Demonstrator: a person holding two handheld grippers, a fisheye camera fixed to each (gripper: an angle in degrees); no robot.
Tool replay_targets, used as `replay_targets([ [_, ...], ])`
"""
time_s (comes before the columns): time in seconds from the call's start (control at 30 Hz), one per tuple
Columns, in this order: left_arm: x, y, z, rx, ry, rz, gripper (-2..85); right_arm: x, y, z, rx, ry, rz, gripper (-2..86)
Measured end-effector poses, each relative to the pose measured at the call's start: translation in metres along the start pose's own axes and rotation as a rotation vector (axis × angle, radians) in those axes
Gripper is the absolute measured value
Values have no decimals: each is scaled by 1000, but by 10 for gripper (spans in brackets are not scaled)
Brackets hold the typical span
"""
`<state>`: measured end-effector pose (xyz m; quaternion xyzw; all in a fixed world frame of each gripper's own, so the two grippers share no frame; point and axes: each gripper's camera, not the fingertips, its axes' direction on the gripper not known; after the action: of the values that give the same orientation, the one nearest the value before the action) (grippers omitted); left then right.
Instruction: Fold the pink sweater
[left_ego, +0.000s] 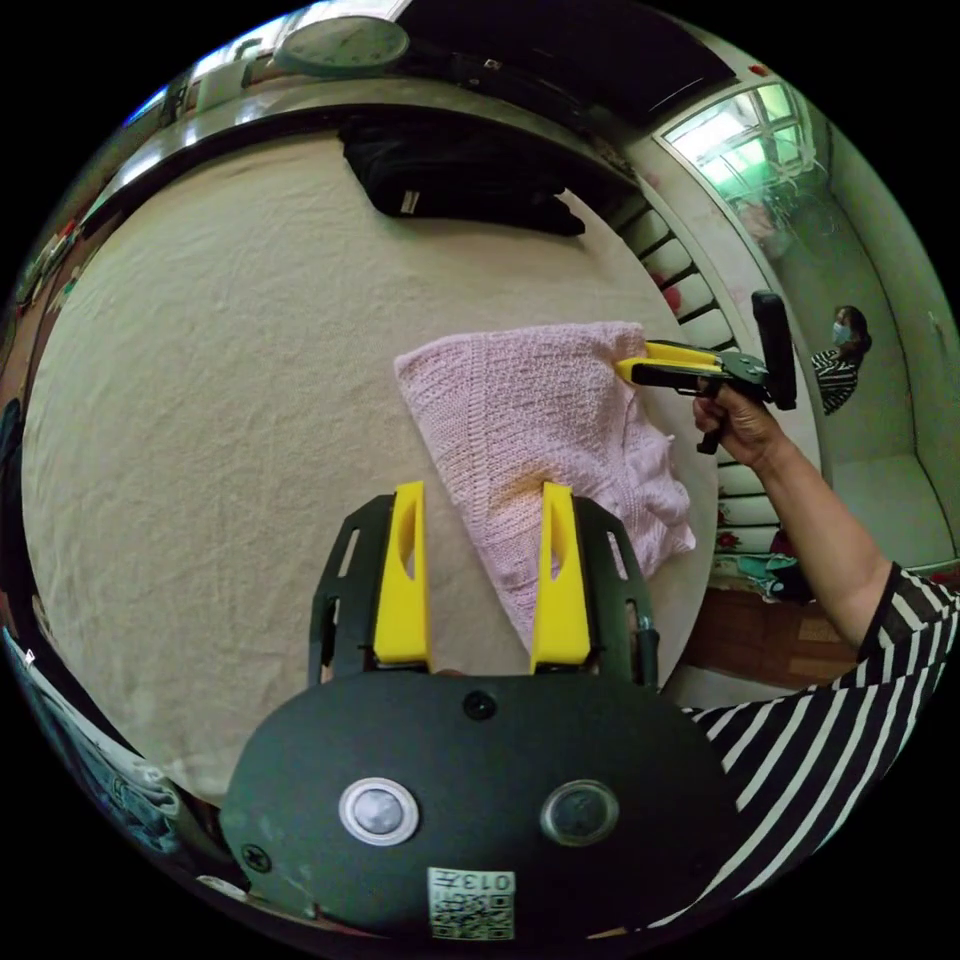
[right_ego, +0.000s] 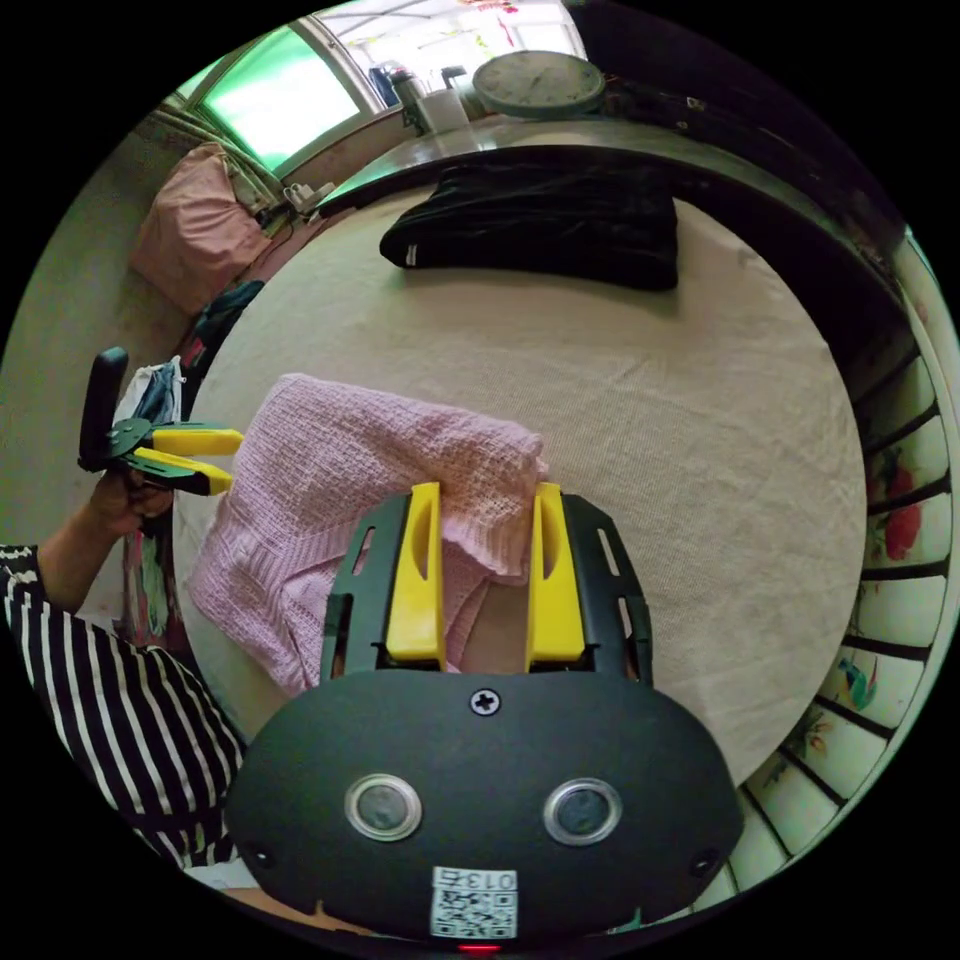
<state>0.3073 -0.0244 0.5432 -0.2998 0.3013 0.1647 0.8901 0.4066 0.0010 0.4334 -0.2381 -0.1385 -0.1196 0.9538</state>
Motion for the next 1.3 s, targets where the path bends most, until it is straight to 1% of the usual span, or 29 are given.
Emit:
replay_targets([
  [0.13, 5, -20, 5, -33, -60, 53, 133, -20, -4, -2, -1, 91, -66, 78],
  [0.23, -4, -28, 5, -31, -51, 25, 132, -31, -3, -1, 24, 162, -104, 72],
  [0.33, -14, -36, 7, -37, 2, -9, 127, -28, -5, -2, 45, 102, -42, 62],
  [0.4, -15, -42, 8, -35, 0, 1, 111, -29, -7, -3, 54, 78, -28, 51],
  [0.5, -10, -50, 5, -15, -35, 17, 77, -44, -12, -3, 49, 161, -74, 35],
  [0.6, 2, -47, -5, 43, -95, 75, 62, -60, -14, -8, 59, 222, -95, 29],
  [0.67, 10, -39, -19, 108, -124, 117, 58, -70, -10, -19, 115, 247, -103, 27],
  [0.73, 16, -33, -30, 163, -133, 140, 56, -88, 0, -35, 196, 317, -126, 27],
  [0.83, 33, -30, -43, 231, -181, 204, 54, -109, 8, -51, 269, 424, -150, 27],
  [1.0, 48, -44, -73, 336, -181, 267, 54, -125, 3, -90, 407, 495, -123, 26],
  [1.1, 49, -71, -93, 382, -182, 304, 54, -128, -18, -114, 473, 534, -151, 26],
  [1.17, 43, -103, -104, 416, -190, 326, 54, -124, -39, -124, 497, 545, -168, 26],
  [1.3, 22, -167, -115, 445, -172, 318, 54, -108, -110, -135, 526, 573, -214, 25],
])
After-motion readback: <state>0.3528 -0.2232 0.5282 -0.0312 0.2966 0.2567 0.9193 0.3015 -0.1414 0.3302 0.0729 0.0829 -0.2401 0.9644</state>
